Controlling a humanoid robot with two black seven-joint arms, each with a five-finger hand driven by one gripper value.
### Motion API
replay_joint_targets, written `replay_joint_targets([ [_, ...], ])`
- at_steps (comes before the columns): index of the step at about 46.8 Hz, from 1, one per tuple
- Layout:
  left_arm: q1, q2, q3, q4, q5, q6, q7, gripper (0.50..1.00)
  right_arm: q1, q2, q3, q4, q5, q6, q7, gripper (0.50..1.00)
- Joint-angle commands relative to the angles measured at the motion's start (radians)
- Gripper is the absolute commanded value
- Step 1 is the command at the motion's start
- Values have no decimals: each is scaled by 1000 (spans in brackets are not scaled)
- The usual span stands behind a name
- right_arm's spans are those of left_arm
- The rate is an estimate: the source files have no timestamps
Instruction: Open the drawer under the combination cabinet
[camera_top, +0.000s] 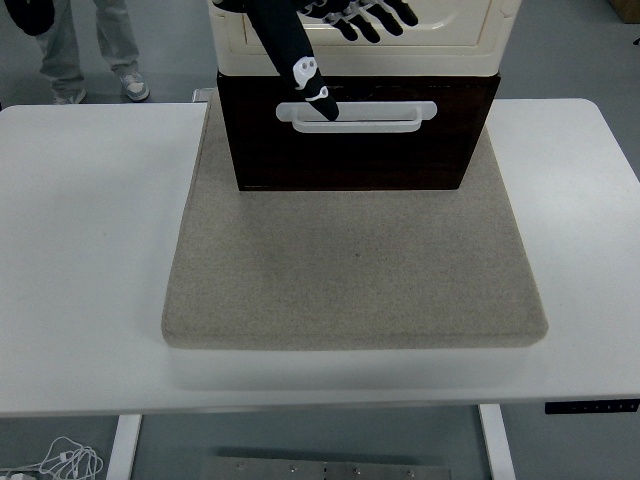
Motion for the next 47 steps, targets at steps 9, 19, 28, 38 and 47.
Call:
replay_joint_targets([
  [9, -74, -77, 147, 29, 0, -12, 6, 1000, 0, 0, 0, 0, 0, 0, 0, 926],
  [19, -79, -145, 179, 60, 8, -47, 46, 1000, 0, 0, 0, 0, 0, 0, 0, 926],
  [28, -65, -160, 176, 63, 69, -38, 74, 1000, 0, 0, 0, 0, 0, 0, 0, 926],
  [38, -56, -205, 176, 85, 71, -27, 115, 1000, 0, 0, 0, 0, 0, 0, 0, 926],
  [47, -28, -217, 171, 123, 54, -22, 144, 1000, 0, 0, 0, 0, 0, 0, 0, 926],
])
